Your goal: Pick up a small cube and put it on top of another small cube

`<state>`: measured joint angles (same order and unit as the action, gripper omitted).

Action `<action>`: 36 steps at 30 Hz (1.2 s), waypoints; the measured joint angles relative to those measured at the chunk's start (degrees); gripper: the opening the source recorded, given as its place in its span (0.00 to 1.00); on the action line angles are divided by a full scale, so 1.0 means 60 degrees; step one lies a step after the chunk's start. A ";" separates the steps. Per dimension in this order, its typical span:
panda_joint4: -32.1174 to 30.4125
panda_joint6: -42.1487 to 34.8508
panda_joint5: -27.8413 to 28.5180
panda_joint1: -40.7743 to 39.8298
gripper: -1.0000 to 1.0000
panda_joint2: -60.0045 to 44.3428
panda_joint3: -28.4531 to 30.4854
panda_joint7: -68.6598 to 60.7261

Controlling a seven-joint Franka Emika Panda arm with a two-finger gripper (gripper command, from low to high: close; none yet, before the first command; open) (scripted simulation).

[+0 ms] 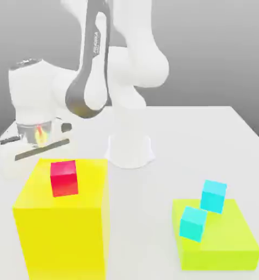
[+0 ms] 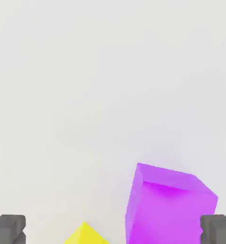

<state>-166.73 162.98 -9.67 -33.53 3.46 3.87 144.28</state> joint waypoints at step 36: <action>-0.0228 -0.0875 0.1403 0.0330 0.00 -0.0133 -0.0441 0.1695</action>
<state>-168.10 157.73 -1.26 -31.55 2.66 1.22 154.45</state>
